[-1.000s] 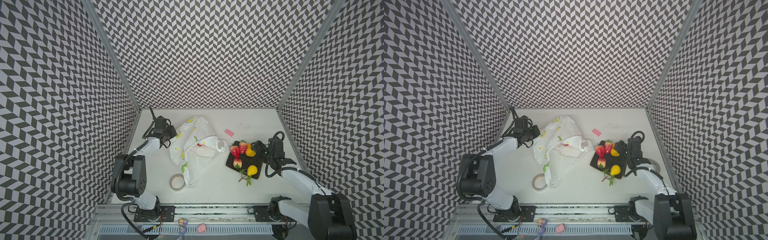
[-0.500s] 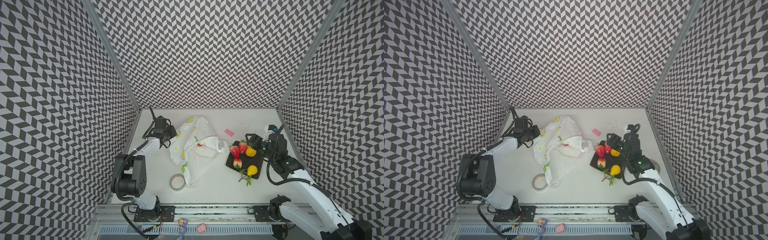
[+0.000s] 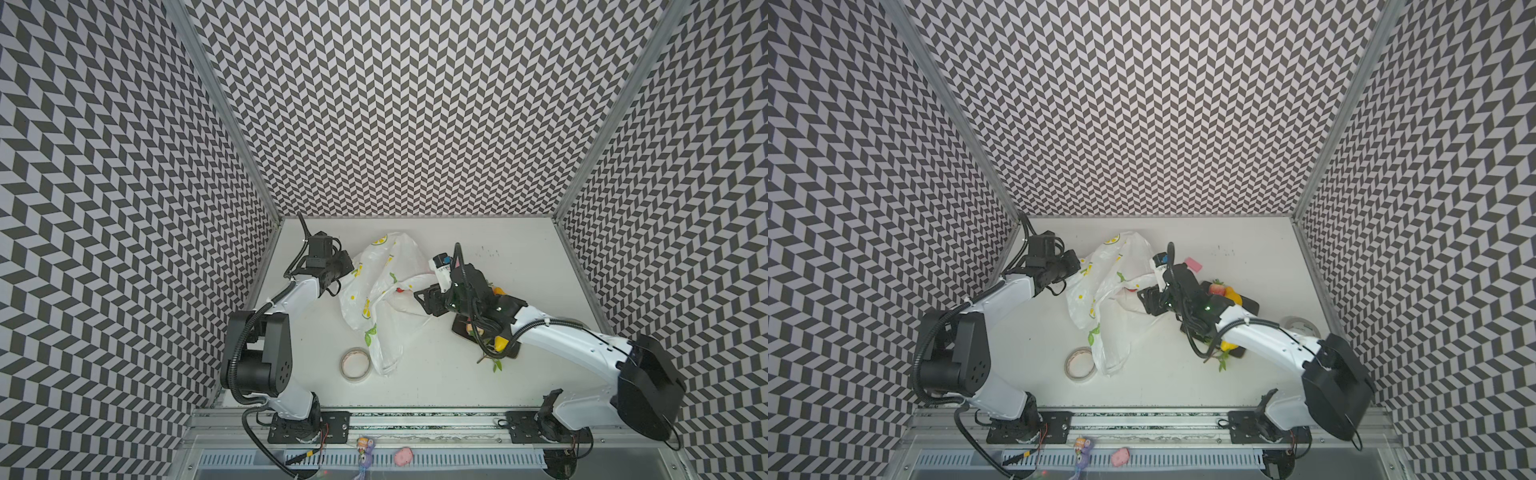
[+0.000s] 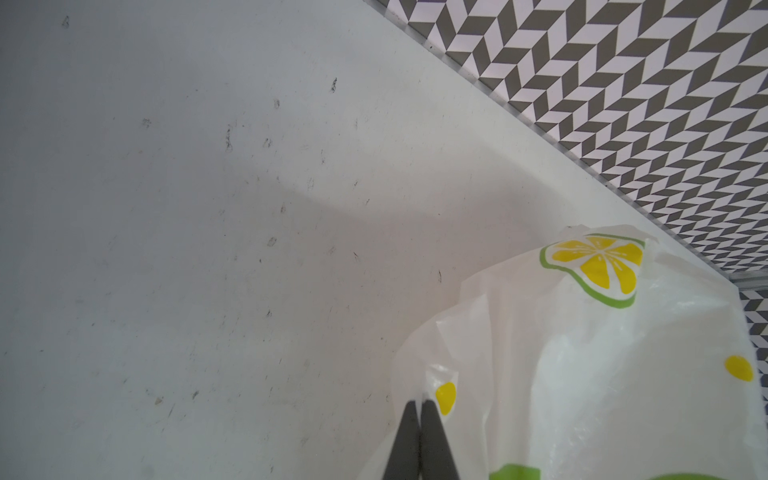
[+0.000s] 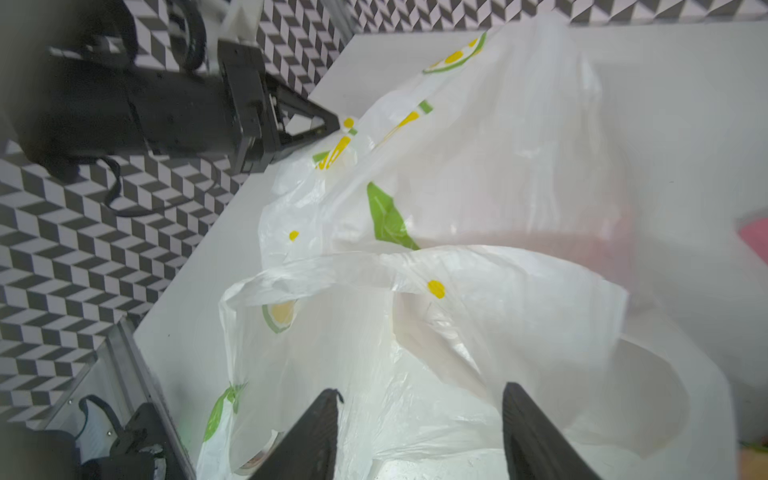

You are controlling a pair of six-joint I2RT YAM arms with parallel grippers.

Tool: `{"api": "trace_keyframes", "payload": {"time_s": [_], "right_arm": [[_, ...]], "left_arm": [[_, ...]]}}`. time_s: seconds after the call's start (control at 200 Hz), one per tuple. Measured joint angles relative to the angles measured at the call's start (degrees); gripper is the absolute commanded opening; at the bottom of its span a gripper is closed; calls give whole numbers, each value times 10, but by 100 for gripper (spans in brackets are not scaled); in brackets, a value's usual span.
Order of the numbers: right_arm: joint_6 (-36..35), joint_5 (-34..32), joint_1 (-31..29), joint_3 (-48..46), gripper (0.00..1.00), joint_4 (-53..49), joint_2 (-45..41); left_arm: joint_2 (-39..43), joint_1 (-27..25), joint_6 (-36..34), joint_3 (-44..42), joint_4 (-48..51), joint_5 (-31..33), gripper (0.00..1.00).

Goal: Take the fake fruits out of the plastic bag
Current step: 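Reach the right gripper back into the bag mouth while the left holds the bag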

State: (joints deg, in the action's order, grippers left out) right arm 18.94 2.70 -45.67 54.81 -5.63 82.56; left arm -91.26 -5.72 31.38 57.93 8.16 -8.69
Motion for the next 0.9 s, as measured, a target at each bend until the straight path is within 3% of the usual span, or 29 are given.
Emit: {"api": "trace_keyframes", "payload": {"time_s": [0.521, 0.901], "right_arm": [[-48, 33, -25, 127, 50, 9, 194], [-43, -38, -25, 254, 51, 5, 329]], "left_arm": [[0, -3, -1, 0, 2, 0, 0], [0, -18, -5, -3, 9, 0, 0]]}}
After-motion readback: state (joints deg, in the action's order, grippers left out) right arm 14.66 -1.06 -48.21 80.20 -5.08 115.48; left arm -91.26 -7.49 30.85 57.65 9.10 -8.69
